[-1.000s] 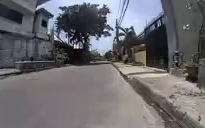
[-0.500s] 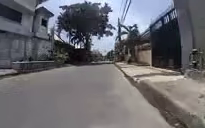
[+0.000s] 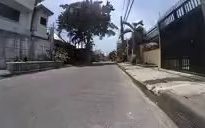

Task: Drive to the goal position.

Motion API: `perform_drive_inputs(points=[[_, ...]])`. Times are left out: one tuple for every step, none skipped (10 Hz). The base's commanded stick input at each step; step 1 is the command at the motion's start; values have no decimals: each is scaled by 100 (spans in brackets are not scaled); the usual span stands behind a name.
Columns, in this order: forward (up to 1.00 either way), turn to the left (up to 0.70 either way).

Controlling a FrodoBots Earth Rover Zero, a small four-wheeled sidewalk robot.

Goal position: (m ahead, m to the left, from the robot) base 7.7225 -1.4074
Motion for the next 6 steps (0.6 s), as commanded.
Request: perform_drive_inputs(points=[[0, 0], [0, 0], [0, 0], [0, 0], [8, 0], [55, 0]])
